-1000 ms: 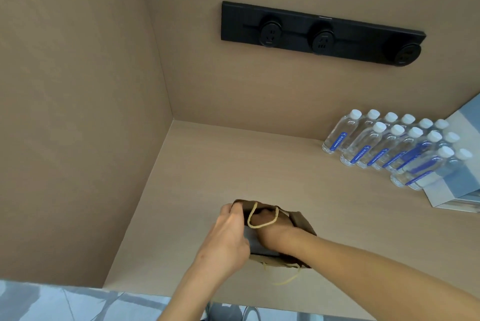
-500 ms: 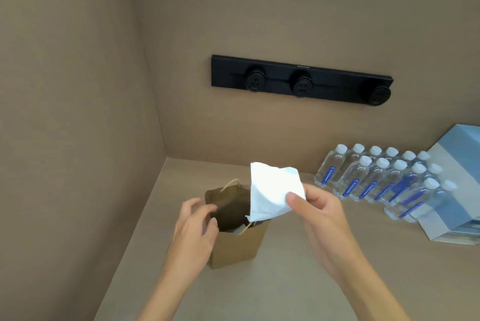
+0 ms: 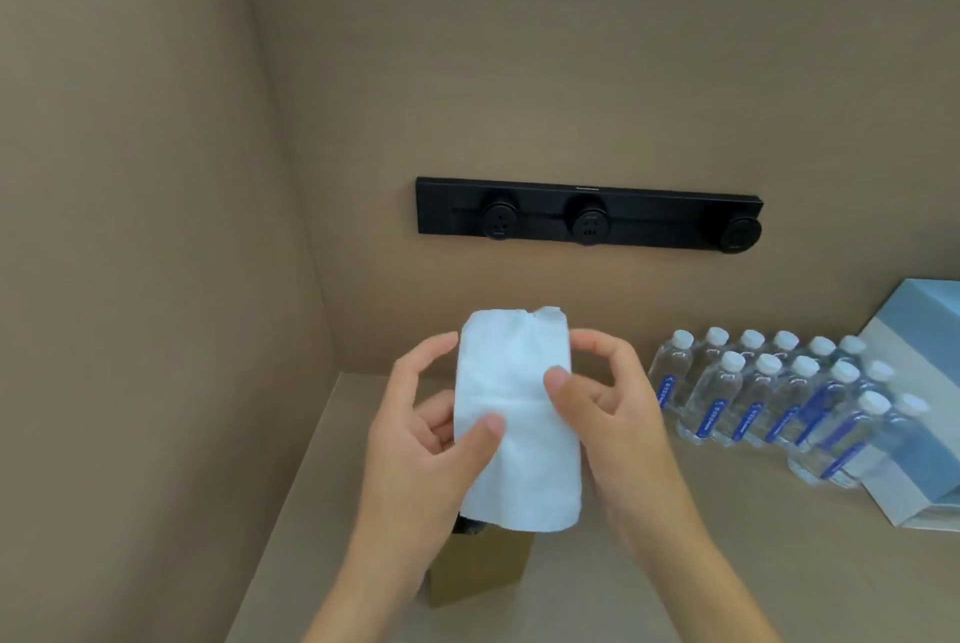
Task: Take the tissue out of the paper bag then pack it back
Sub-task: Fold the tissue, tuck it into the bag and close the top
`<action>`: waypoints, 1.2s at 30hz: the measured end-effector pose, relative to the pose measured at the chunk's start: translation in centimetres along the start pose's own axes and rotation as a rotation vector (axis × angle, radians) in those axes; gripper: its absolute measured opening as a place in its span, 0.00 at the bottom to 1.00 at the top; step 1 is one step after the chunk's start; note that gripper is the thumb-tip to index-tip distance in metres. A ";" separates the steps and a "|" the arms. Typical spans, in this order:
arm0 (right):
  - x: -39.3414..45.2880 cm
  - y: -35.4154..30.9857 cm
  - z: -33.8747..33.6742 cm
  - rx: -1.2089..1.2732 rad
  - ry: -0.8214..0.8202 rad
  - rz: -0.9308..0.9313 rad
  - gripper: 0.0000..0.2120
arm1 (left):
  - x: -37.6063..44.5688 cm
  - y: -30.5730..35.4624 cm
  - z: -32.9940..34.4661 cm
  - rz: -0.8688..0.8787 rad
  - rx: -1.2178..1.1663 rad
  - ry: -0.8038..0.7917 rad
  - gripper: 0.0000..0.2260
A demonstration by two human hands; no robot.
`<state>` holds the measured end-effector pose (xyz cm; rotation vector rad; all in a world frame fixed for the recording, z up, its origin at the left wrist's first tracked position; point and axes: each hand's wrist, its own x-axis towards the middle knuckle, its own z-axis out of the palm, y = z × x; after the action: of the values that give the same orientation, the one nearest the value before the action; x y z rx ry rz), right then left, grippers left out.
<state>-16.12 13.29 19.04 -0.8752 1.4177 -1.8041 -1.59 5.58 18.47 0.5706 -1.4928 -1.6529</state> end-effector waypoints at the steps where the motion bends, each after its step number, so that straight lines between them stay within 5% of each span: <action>1: -0.3 0.0 -0.1 -0.001 -0.027 -0.017 0.20 | 0.0 -0.1 -0.1 0.026 0.012 0.022 0.24; 11: -0.3 0.2 0.1 -0.122 0.024 -0.151 0.28 | 0.6 -0.2 0.8 -0.034 -0.090 0.160 0.22; 19: -1.2 -3.0 0.6 -0.077 0.003 -0.524 0.28 | 0.2 2.0 0.9 0.259 -0.205 0.105 0.25; 23: -1.8 -2.8 0.6 0.324 -0.029 -0.248 0.20 | -0.1 1.5 0.4 0.282 -0.211 0.114 0.26; 27: -1.7 -2.5 0.0 0.142 -0.147 0.155 0.17 | -0.2 0.0 -0.6 0.311 -0.060 0.094 0.24; 31: -1.6 -1.9 -0.3 -0.024 -0.181 0.056 0.06 | -0.6 -0.7 -2.3 0.292 -0.053 0.042 0.20; 36: -0.6 -2.0 -0.2 -0.256 -0.320 0.002 0.03 | 0.1 0.0 -3.1 0.014 0.214 -0.091 0.16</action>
<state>-16.16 14.25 20.86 -1.2308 1.4531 -1.4203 0.81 3.69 17.83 0.6048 -1.7505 -1.5355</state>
